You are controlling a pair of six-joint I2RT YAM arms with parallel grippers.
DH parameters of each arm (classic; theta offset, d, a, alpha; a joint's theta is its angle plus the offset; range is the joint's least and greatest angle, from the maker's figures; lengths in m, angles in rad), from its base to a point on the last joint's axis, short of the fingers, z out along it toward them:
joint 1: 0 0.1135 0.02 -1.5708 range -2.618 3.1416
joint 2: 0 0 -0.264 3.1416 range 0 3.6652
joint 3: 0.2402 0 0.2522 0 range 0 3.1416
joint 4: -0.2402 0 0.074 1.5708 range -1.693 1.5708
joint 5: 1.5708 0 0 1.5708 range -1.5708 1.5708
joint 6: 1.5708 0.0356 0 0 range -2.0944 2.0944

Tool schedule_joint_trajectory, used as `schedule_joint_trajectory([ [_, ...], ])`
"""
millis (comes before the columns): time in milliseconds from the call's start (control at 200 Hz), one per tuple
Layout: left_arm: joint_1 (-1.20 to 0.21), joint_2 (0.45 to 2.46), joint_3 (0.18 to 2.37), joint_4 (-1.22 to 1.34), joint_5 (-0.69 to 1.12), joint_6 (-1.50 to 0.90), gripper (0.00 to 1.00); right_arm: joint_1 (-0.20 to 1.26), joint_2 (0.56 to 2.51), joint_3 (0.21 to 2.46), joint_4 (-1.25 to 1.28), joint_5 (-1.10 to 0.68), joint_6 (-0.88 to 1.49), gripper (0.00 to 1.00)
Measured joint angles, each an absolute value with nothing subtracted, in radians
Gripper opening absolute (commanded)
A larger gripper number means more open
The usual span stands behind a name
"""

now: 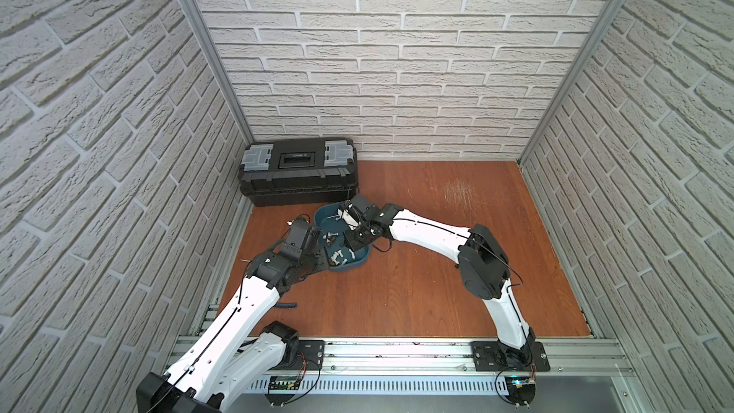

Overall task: Put the chess pieces into the storage box
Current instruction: Place the chess piece in the storage box, then pick up the chess piece at the center of the board.

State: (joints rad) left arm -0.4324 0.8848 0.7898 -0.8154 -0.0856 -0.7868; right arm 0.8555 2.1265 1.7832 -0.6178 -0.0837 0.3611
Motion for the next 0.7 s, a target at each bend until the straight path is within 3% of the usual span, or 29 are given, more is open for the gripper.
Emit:
schedule_joint_trajectory([
  [350, -0.559, 0.99, 0.824, -0.735, -0.107, -0.733, 0.37, 0.676, 1.726, 1.446, -0.593, -0.02, 0.393, 0.36],
  [700, -0.819, 1.422, 1.078, -0.523, -0.163, -0.566, 0.36, 0.36, 1.376, 0.997, -0.651, 0.059, 0.432, 0.36],
])
